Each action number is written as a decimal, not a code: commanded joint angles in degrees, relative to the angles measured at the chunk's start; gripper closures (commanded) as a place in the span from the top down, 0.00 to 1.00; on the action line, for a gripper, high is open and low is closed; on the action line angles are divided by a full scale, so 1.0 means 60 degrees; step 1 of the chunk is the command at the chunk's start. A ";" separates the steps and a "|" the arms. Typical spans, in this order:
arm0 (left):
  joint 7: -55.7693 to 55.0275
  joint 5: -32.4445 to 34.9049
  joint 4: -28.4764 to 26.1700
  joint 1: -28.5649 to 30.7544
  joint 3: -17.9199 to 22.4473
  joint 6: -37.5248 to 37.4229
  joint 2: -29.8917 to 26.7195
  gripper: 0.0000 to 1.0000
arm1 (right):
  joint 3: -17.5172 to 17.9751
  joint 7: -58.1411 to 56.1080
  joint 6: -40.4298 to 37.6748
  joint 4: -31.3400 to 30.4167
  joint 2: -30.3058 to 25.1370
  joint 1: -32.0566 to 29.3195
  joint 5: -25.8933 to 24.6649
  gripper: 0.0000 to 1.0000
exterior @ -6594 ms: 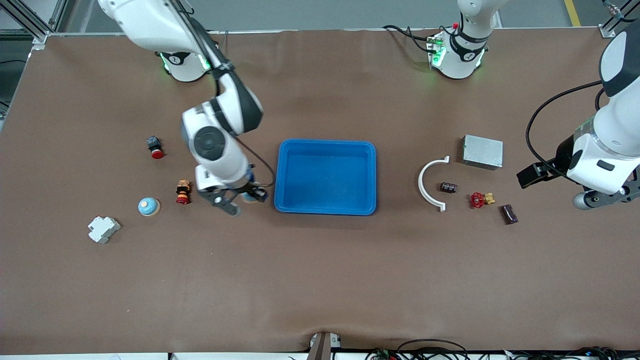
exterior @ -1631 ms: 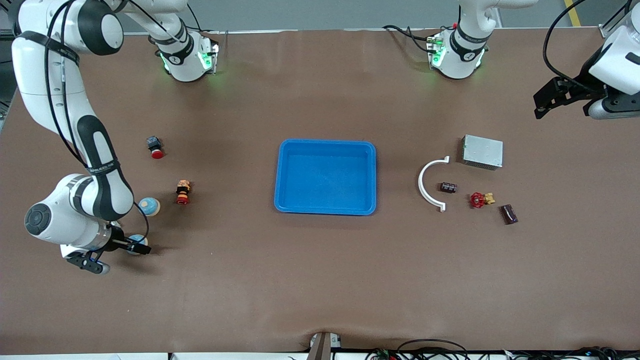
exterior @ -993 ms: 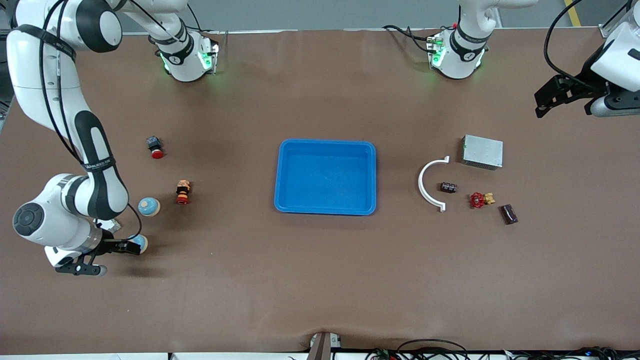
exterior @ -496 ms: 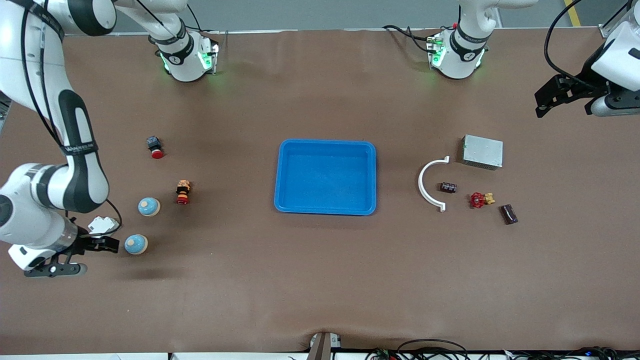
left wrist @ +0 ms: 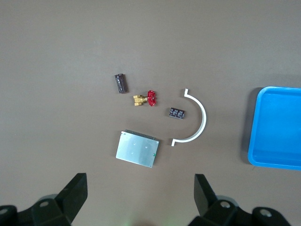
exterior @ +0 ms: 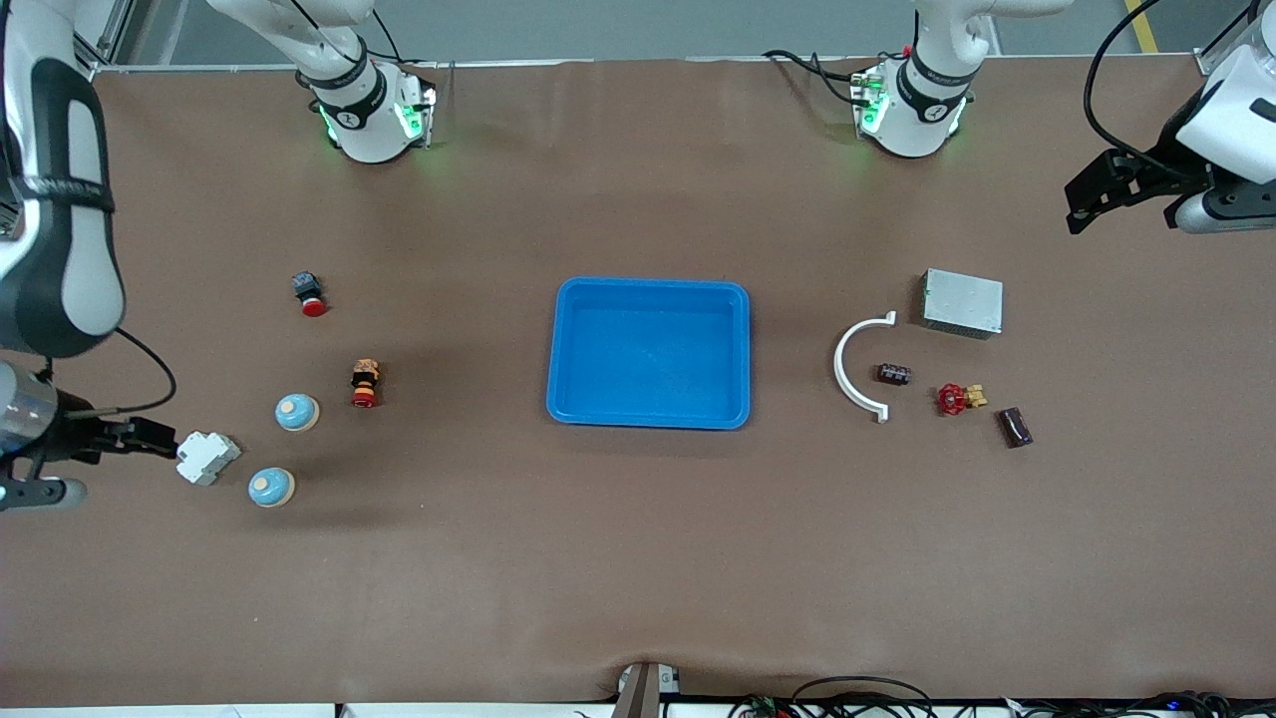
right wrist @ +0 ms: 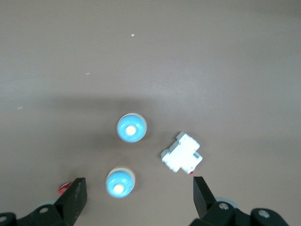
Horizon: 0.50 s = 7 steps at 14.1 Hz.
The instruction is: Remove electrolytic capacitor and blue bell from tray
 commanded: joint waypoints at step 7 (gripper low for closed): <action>0.0201 0.0039 -0.0098 0.0106 0.0044 -0.0144 -0.0221 1.00 | 0.0135 0.1286 -0.1268 -0.1201 -0.2690 0.0715 0.0178 1.00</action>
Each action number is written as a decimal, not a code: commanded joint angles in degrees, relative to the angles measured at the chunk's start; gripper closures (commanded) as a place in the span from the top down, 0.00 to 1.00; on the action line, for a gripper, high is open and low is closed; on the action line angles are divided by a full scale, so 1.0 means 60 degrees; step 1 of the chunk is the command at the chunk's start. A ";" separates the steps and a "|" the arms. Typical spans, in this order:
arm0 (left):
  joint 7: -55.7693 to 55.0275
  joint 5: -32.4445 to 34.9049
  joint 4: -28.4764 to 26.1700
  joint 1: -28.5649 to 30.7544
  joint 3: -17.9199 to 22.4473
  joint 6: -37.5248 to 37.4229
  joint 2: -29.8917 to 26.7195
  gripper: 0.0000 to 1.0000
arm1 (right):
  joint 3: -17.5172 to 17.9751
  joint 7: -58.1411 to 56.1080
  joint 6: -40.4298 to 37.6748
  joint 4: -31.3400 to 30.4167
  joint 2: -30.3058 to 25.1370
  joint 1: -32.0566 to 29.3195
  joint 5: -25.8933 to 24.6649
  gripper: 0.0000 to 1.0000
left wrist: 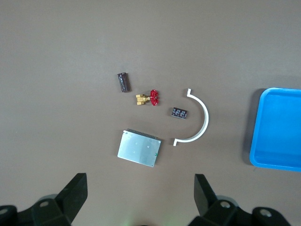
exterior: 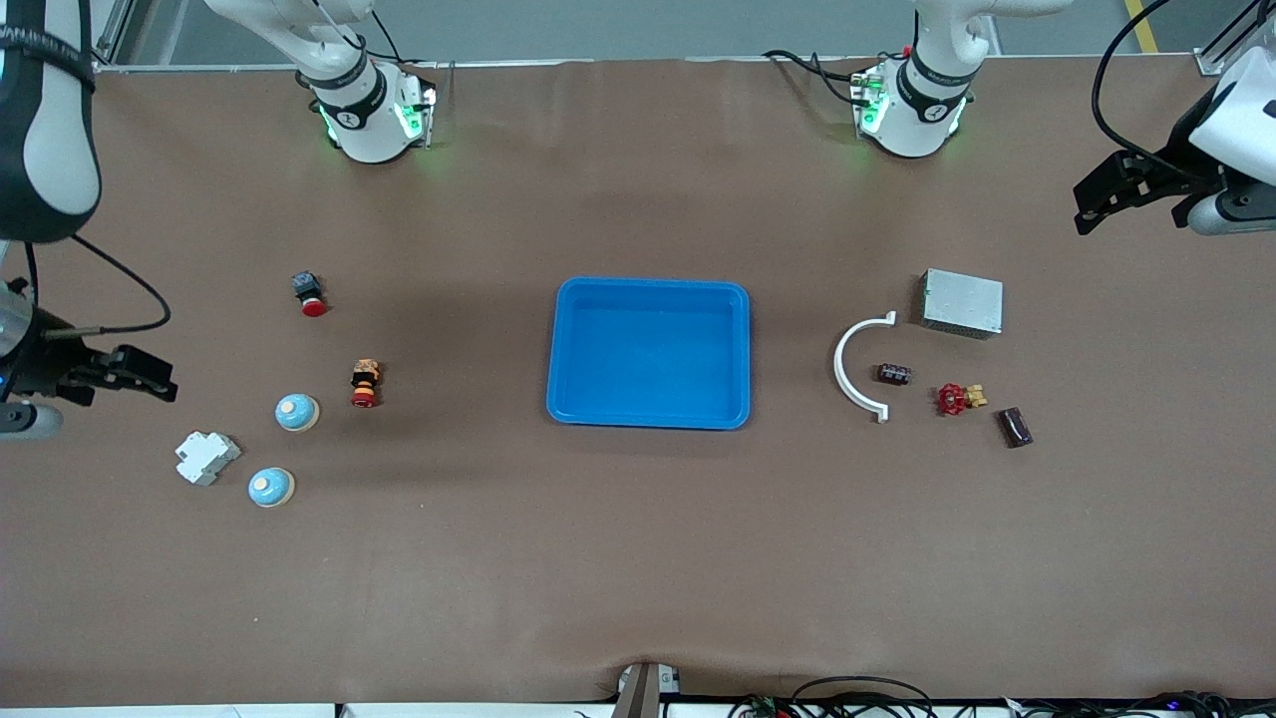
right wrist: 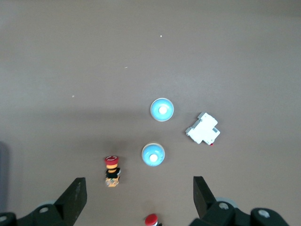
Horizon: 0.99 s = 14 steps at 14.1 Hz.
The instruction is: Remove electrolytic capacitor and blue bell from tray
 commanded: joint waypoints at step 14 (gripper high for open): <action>0.0200 0.0039 -0.0121 0.0005 -0.0017 -0.0274 -0.0278 1.00 | 0.0003 0.0722 -0.2147 0.0022 -0.1377 0.0115 0.0078 1.00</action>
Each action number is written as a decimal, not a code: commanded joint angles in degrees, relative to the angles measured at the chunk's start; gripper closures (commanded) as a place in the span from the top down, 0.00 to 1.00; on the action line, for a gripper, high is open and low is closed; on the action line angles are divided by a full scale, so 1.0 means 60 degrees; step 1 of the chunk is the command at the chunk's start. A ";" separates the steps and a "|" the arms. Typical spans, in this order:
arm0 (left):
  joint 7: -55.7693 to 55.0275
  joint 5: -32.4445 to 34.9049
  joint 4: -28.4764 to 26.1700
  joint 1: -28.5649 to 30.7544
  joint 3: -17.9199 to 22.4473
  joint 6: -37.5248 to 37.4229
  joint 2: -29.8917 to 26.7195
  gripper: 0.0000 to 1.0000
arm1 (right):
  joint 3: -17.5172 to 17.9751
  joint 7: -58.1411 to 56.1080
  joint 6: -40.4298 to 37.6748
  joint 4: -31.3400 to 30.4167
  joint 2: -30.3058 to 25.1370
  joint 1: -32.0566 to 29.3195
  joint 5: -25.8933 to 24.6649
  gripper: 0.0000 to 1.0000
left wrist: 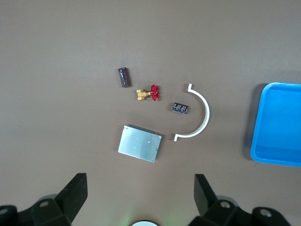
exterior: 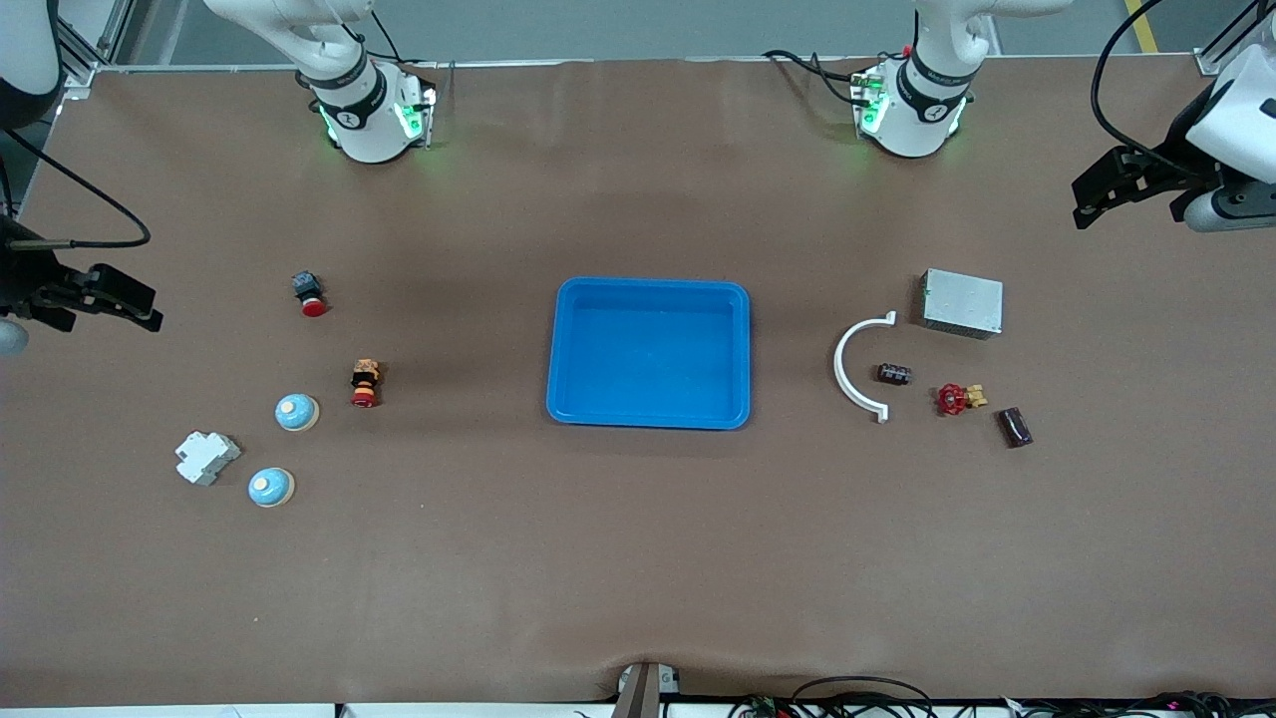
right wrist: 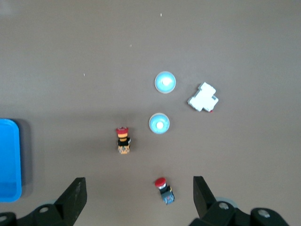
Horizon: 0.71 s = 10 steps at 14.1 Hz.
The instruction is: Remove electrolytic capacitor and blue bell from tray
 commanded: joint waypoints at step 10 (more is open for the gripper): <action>0.0215 0.0024 -0.0254 0.0025 0.0016 -0.0039 -0.0320 1.00 | -0.0099 0.0403 -0.1600 0.0186 -0.0768 -0.0166 0.0576 1.00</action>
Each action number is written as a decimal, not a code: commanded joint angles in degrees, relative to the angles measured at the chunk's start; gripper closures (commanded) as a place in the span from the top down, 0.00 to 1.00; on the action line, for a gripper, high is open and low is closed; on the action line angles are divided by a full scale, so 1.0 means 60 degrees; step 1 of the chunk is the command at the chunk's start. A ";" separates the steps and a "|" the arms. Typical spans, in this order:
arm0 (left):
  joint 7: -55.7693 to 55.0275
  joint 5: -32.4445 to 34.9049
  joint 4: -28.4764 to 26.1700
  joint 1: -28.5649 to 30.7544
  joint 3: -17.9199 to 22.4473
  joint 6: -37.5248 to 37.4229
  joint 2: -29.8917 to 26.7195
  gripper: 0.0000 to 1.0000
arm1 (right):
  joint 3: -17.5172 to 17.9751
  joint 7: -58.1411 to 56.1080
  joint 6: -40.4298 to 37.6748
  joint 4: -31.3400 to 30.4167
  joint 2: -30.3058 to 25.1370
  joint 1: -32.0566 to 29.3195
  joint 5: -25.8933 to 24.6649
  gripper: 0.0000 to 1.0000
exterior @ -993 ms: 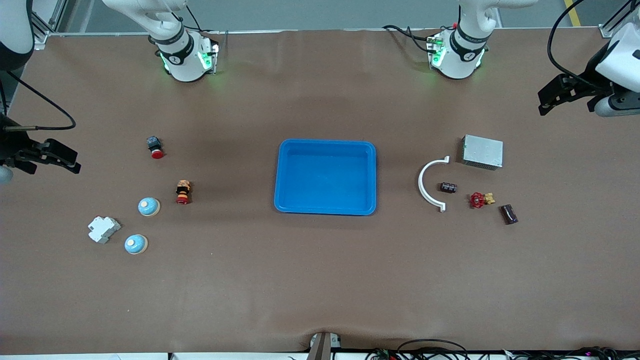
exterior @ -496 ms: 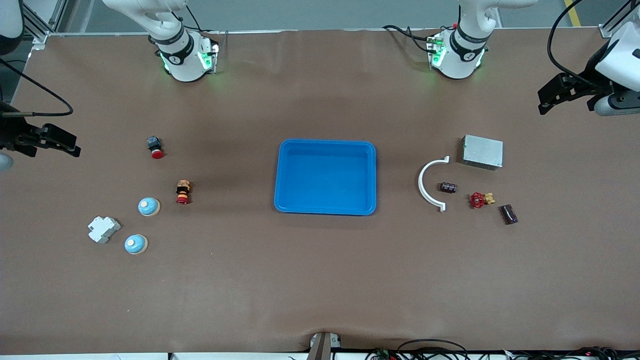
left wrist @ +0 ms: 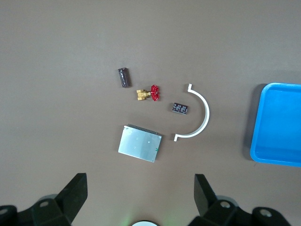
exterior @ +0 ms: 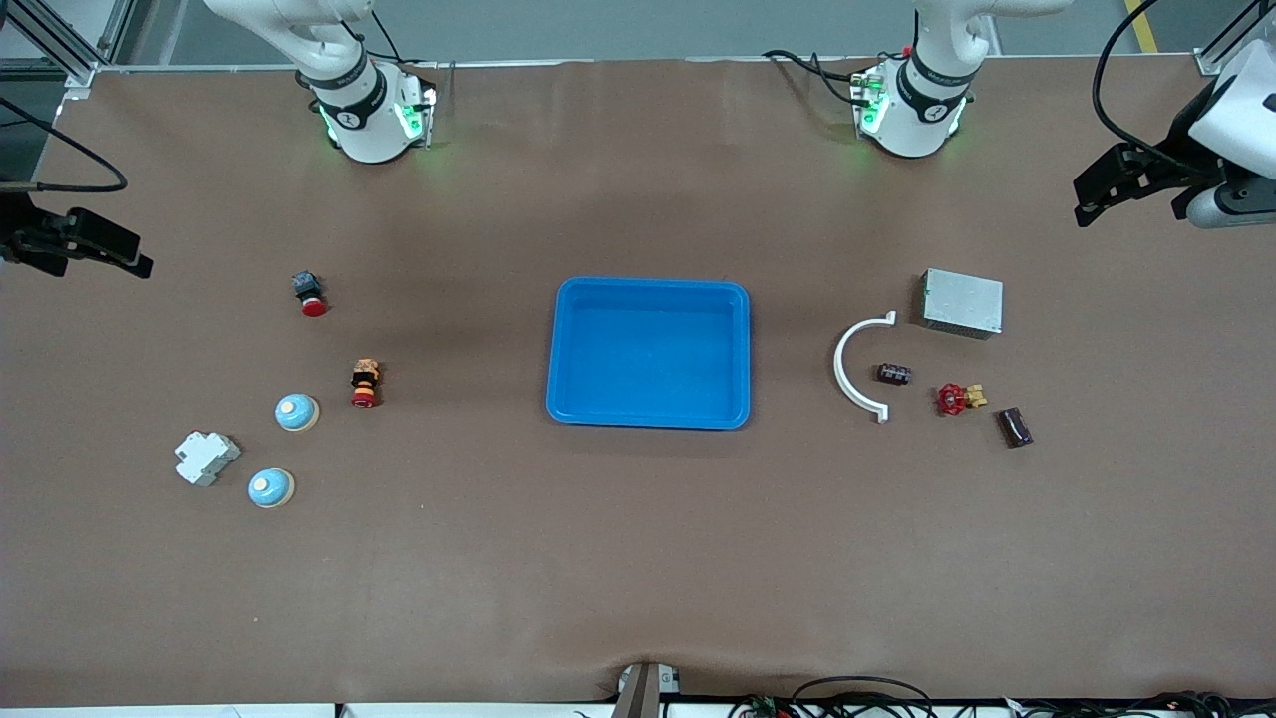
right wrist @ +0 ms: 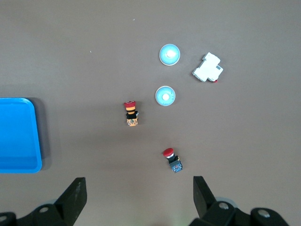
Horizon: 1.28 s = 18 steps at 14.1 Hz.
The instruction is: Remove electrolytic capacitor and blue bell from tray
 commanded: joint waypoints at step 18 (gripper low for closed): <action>0.0566 -0.0254 0.0164 -0.0024 -0.0015 -0.0142 -0.0099 1.00 | 0.0058 0.0121 -0.0326 -0.0047 -0.0367 -0.0113 0.0009 1.00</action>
